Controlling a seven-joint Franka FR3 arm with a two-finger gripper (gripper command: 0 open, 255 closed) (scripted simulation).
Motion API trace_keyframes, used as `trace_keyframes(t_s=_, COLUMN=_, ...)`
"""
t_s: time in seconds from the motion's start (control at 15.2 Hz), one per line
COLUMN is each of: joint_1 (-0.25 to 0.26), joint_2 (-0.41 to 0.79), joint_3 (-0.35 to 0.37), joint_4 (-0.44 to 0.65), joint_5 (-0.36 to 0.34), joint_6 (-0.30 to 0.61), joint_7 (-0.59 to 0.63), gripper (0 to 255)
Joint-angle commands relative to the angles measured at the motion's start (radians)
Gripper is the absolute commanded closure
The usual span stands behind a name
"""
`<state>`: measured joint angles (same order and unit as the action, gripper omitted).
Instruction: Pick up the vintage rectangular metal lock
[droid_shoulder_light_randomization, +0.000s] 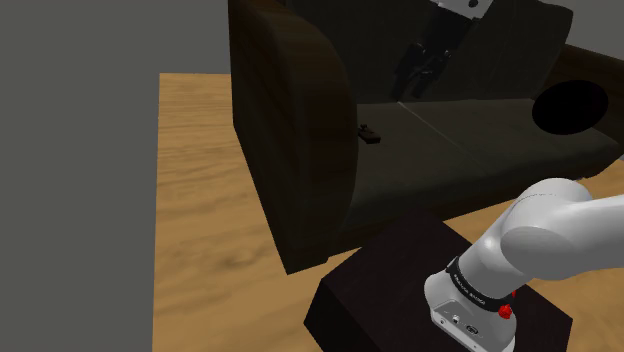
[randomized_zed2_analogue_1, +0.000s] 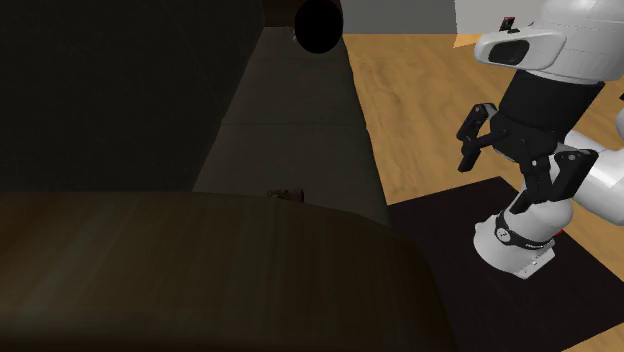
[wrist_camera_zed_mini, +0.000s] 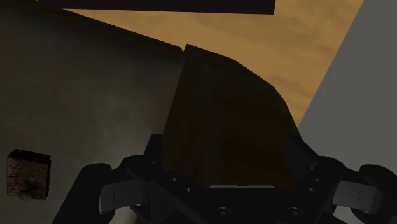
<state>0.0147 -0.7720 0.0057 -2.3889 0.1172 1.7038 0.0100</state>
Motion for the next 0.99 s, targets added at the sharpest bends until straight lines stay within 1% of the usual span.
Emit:
trace_keyframes(t_s=0.0, joint_1=0.000, joint_2=0.000, joint_3=0.000, joint_4=0.000, joint_5=0.000, joint_6=0.000, joint_7=0.000, gripper=0)
trace_keyframes(t_s=0.46, joint_1=-0.035, joint_2=0.141, joint_3=-0.099, joint_4=-0.036, joint_5=-0.061, joint_6=0.172, joint_7=-0.143, gripper=0)
trace_keyframes(t_s=0.92, joint_1=-0.057, joint_2=0.337, joint_3=-0.198, joint_4=-0.004, joint_5=-0.088, joint_6=0.338, joint_7=-0.284, gripper=0)
